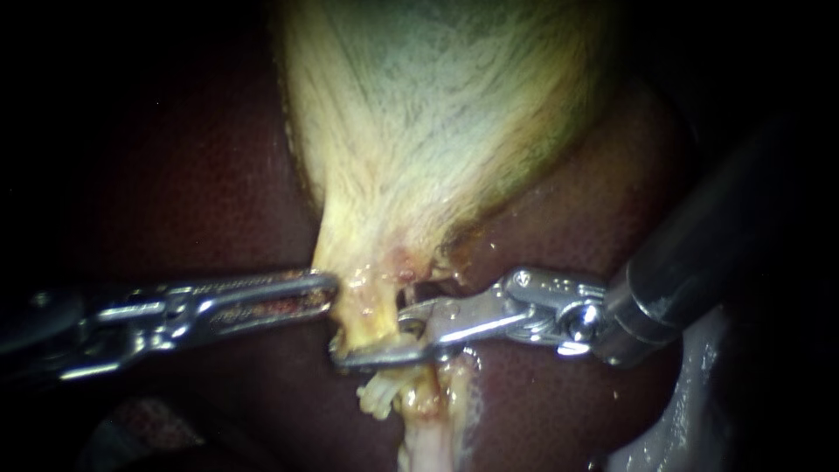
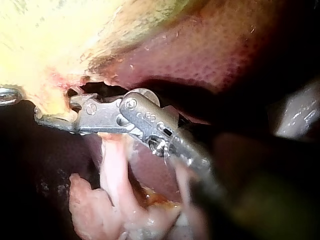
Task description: Going back third clip left tube
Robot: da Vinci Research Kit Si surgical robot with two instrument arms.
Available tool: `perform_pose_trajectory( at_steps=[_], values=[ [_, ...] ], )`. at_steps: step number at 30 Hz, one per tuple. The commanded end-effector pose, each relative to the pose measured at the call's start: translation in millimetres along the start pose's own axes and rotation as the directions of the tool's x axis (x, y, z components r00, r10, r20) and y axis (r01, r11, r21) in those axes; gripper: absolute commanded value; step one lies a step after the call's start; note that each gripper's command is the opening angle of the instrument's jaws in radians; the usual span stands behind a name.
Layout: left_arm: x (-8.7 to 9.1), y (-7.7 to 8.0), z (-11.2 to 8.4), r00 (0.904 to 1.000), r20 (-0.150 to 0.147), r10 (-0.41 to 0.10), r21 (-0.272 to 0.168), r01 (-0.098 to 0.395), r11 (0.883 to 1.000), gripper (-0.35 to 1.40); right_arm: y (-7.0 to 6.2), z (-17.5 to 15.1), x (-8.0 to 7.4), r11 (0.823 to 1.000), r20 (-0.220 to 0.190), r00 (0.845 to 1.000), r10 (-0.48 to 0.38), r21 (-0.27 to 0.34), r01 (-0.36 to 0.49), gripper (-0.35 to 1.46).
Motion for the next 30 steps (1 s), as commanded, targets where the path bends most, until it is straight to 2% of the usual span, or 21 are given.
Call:
perform_pose_trajectory(
  at_steps=[1, 3, 4, 5, 8, 11, 19, 22, 28, 30],
  values=[
    [0.0, 0.0, 0.0, 1.0000, 0.000, 0.000, 0.000, 0.000, 1.000, -0.35, 0.0, 0.1, 0.0, 1.000, 0.000, 1.000, 0.001, 0.000, -0.001, -0.35],
    [0.0, 0.0, 0.0, 1.0000, 0.000, 0.000, 0.000, 0.000, 1.000, -0.35, -0.1, 0.1, 0.0, 1.000, 0.000, 1.000, 0.000, 0.000, 0.000, -0.35],
    [0.0, 0.0, 0.0, 1.0000, 0.000, 0.000, 0.000, 0.000, 1.000, -0.35, -0.1, 0.2, 0.1, 1.000, 0.000, 1.000, 0.001, 0.000, -0.001, -0.28],
    [0.0, 0.0, 0.0, 1.0000, 0.000, 0.000, 0.000, 0.000, 1.000, -0.35, -0.1, 0.4, 0.1, 1.000, -0.001, 1.000, 0.001, -0.001, -0.001, -0.11],
    [0.0, 0.0, 0.0, 1.0000, 0.000, 0.000, 0.000, 0.000, 1.000, -0.35, -0.1, 1.0, 0.2, 1.000, 0.000, 1.000, -0.029, -0.003, 0.029, 0.20],
    [0.0, 0.0, 0.0, 1.0000, 0.000, 0.000, 0.000, 0.000, 1.000, -0.35, -0.1, 1.5, 0.2, 0.997, 0.001, 0.997, -0.083, -0.005, 0.083, 0.37],
    [0.0, -0.1, -0.1, 1.0000, 0.000, 0.000, 0.000, 0.000, 1.000, -0.35, 0.4, 1.8, 0.2, 0.981, 0.003, 0.981, -0.194, -0.008, 0.194, 0.51],
    [0.1, -0.1, -0.2, 1.0000, -0.001, 0.000, 0.003, 0.000, 1.000, -0.35, 0.7, 1.8, 0.0, 0.980, 0.004, 0.980, -0.201, -0.009, 0.201, 0.52],
    [0.1, -0.1, -0.3, 1.0000, -0.001, 0.001, 0.003, -0.001, 1.000, -0.35, 0.6, 2.2, -2.2, 0.977, 0.011, 0.977, -0.214, -0.007, 0.214, 0.52],
    [0.1, -0.1, -0.3, 1.0000, -0.001, 0.001, 0.003, -0.001, 1.000, -0.35, 0.4, 2.2, -3.2, 0.981, 0.013, 0.980, -0.196, -0.006, 0.196, 0.52]
  ],
)
